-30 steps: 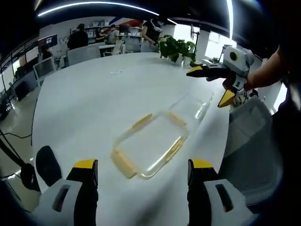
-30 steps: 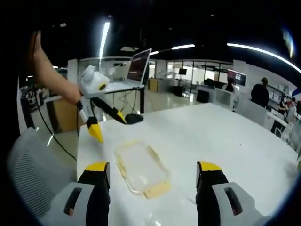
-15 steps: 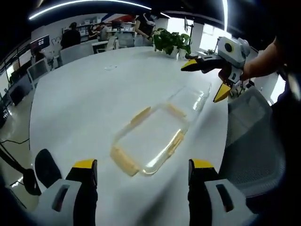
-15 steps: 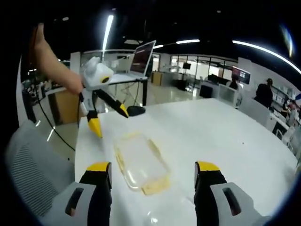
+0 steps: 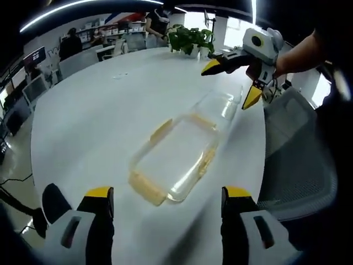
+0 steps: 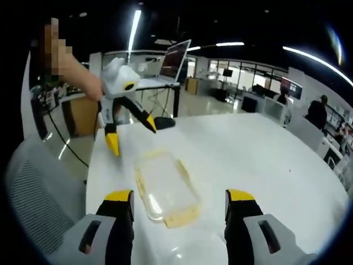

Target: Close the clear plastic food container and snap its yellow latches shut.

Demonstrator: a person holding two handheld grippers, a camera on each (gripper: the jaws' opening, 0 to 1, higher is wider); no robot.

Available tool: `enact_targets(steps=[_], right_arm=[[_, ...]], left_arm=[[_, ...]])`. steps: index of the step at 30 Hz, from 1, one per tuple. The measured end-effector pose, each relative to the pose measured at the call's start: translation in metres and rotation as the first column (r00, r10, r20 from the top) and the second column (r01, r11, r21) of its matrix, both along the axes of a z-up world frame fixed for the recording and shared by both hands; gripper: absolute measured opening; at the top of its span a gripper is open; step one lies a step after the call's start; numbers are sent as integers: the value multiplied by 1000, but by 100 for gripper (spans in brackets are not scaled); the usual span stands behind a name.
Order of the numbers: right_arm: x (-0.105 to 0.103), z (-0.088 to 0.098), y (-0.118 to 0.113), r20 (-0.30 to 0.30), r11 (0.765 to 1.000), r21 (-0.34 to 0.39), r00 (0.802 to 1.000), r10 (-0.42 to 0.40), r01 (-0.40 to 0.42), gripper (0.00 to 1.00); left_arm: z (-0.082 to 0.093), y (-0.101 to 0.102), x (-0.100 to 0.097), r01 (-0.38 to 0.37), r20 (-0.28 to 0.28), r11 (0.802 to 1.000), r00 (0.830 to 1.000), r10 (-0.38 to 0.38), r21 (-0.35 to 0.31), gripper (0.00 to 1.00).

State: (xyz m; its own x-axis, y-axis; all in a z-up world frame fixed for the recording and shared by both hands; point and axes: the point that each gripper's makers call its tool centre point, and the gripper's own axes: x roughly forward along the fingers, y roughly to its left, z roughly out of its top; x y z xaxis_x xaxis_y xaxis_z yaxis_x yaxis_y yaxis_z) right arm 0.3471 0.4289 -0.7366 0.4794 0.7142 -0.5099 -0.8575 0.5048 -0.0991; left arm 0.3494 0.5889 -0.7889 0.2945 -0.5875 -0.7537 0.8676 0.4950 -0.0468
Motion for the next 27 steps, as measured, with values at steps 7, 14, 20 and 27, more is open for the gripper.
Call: enact_targets(steps=[7,14,20,27], right_arm=[[2,-5,2,1,999,-36,999,34,-34,66],[0,-12,2,-8,994,-77,997,79,-80,65],[0,-17,1,-14,989,-108,995,101,-102,64],[1,-23,-1,-25,983,-136,992,122,-124,64]], left_arm=[[-2,2,0,27,1,999,1000,-27,26,78],[-7,3,0,79,-2,995,997,-79,66,78],[-11,4,0,115,-22,990,993,-113,85,77],[-17,3,2,161,-45,980,987,-157,119,76]])
